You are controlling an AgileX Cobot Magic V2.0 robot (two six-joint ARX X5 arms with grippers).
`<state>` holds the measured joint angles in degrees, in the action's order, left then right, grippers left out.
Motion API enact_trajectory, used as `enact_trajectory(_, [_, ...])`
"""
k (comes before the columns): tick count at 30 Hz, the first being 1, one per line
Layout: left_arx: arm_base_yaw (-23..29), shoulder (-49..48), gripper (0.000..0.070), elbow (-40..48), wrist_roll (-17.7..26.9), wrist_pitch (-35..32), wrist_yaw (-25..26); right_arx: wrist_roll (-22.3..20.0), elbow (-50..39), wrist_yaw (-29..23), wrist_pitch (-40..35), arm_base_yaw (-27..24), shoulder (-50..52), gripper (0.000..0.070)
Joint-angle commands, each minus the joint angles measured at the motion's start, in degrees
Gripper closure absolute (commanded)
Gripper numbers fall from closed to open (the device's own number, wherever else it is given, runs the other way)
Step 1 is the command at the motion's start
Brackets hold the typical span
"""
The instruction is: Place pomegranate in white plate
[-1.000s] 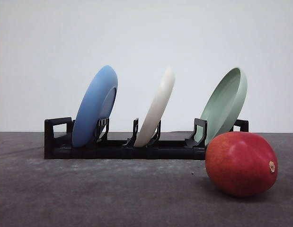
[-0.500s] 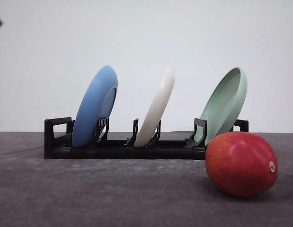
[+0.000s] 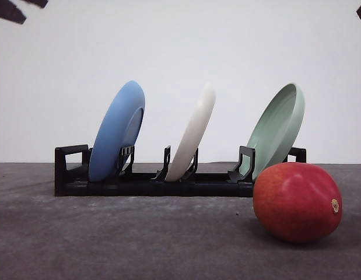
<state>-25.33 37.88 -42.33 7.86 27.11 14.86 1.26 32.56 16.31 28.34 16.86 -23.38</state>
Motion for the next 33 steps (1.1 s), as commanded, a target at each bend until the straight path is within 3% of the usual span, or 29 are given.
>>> enact_trajectory(1, [-1.0, 0.7, 0.0306, -1.1, 0.5, -1.5, 0.2, -0.6, 0.9, 0.0, -1.1, 0.3, -0.1, 0.0301])
enact_trajectory(10, [-8.7, 9.8, 0.0308, -1.1, 0.5, -13.6, -1.5, 0.3, 0.9, 0.2, -1.7, 0.3, -0.1, 0.0301])
enact_trajectory(21, [-18.6, 33.1, 0.0307, -2.2, 0.0, -39.1, -13.6, 0.3, 0.9, 0.2, -1.7, 0.3, -0.1, 0.0301])
enact_trajectory(28, [-21.7, 48.2, 0.0308, -11.2, -2.7, -40.1, -22.8, 0.2, 0.9, 0.2, -1.7, 0.3, -0.1, 0.0301])
enact_trajectory(33, [-21.7, 56.6, 0.031, -19.0, -6.5, -36.8, -28.7, 0.2, 0.9, 0.1, -1.7, 0.3, -0.1, 0.0301])
